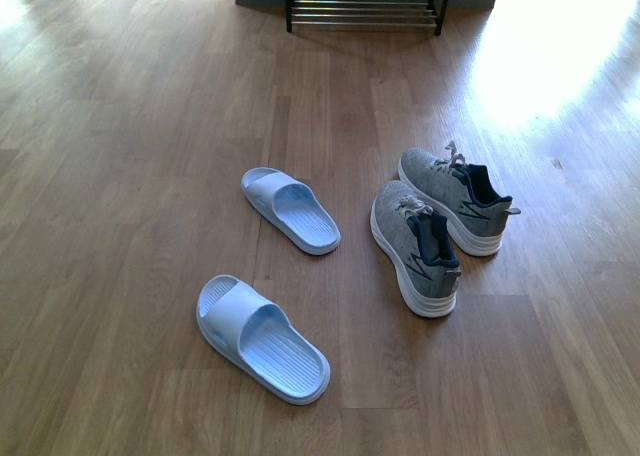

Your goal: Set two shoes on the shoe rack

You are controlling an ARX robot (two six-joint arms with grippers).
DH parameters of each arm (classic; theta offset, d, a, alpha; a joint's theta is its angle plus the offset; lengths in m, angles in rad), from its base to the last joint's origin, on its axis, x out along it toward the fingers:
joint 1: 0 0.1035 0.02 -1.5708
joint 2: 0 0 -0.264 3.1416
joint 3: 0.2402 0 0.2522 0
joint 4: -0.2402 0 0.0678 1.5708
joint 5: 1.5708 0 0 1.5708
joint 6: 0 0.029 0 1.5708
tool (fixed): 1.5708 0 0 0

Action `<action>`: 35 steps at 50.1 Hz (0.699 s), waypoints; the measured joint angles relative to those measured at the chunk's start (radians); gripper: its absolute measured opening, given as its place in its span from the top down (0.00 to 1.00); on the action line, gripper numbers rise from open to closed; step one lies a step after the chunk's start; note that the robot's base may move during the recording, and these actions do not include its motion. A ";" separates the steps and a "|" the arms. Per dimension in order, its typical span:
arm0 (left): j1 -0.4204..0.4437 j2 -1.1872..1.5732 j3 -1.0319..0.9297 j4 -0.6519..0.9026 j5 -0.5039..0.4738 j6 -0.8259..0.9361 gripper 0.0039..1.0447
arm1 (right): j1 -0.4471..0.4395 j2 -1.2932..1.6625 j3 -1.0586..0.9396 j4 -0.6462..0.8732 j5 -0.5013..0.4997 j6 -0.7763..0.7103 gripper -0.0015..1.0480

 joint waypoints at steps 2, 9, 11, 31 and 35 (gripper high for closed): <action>0.000 0.000 0.000 0.000 0.000 0.000 0.09 | 0.000 0.000 0.000 0.000 0.000 0.000 0.09; 0.000 0.000 0.000 0.000 0.000 0.000 0.09 | 0.000 0.000 0.000 0.000 0.000 0.000 0.09; 0.000 0.000 0.000 0.000 0.000 0.000 0.09 | 0.000 0.000 0.000 0.000 0.000 0.000 0.09; 0.000 0.000 0.000 0.000 0.000 0.000 0.09 | 0.000 0.000 0.000 0.000 0.000 0.000 0.09; 0.000 0.000 0.000 0.000 0.000 0.000 0.09 | 0.000 0.000 0.000 0.000 0.000 0.000 0.09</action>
